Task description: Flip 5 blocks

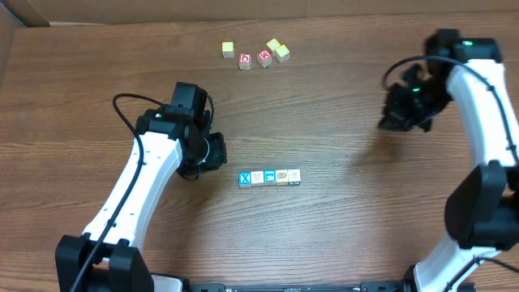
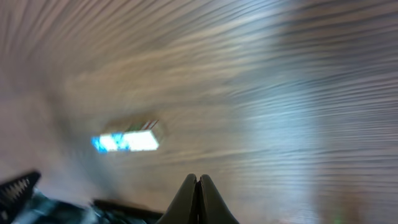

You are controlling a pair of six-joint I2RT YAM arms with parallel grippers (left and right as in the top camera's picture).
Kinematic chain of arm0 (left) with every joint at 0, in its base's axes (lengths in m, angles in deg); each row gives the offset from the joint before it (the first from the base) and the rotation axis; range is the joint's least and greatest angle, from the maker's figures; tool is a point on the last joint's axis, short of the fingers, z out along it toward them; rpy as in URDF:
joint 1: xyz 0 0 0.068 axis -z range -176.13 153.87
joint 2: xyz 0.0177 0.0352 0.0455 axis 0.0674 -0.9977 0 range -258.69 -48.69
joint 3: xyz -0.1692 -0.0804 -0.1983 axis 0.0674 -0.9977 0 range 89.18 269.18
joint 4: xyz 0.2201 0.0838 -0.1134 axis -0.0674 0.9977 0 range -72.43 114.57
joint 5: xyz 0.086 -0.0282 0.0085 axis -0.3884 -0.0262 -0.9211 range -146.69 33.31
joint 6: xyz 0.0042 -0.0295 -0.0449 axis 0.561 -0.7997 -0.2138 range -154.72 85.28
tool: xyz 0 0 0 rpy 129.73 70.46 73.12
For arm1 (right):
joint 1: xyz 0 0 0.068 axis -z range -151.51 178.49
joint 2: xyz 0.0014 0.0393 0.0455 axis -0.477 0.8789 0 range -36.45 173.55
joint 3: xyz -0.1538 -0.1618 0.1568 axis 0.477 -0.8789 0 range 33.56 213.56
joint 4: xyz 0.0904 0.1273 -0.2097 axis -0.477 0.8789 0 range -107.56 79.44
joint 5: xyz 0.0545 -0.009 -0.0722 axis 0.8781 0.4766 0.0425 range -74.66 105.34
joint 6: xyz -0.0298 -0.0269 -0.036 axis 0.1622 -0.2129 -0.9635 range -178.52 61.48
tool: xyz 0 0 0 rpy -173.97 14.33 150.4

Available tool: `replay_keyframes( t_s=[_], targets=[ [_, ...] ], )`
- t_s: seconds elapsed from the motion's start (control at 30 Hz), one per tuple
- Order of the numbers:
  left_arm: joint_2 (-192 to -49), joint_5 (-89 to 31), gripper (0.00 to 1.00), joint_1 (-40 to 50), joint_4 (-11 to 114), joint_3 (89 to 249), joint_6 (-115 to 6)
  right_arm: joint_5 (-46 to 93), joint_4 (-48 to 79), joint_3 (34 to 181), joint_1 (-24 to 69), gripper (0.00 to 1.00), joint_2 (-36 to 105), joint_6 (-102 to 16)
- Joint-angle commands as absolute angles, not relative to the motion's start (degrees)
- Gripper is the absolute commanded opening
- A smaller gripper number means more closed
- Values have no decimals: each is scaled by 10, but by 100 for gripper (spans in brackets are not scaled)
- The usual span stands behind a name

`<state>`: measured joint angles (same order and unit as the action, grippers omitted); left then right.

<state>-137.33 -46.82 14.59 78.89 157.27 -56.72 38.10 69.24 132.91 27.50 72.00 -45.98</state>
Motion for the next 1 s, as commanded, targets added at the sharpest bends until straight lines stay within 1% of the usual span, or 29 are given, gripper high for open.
replay_keyframes(
  t_s=[0.0, 0.13, 0.3, 0.43, 0.5, 0.7, 0.97],
  targets=[
    [-1363, -481, 4, 141, 793, 1567, -586, 372, 691, 1321, 209, 4, 694, -454],
    [-1363, -483, 4, 141, 780, 1527, -588, 354, 646, 1280, 142, 4, 694, -395],
    [-1364, -482, 4, 141, 737, 1482, -592, 254, 575, 1218, 71, 4, 694, -291],
    [-1364, -483, 4, 141, 699, 1467, -594, 214, 508, 1158, 32, 4, 694, -244],
    [-1364, -482, 4, 141, 682, 1458, -607, 199, 470, 1123, 23, 4, 694, -223],
    [-1364, -485, 4, 141, 639, 1421, -620, 200, 380, 1048, 21, 4, 694, -220],
    [-1365, -483, 4, 141, 603, 1394, -622, 225, 333, 1011, 19, 4, 694, -220]
  ],
)
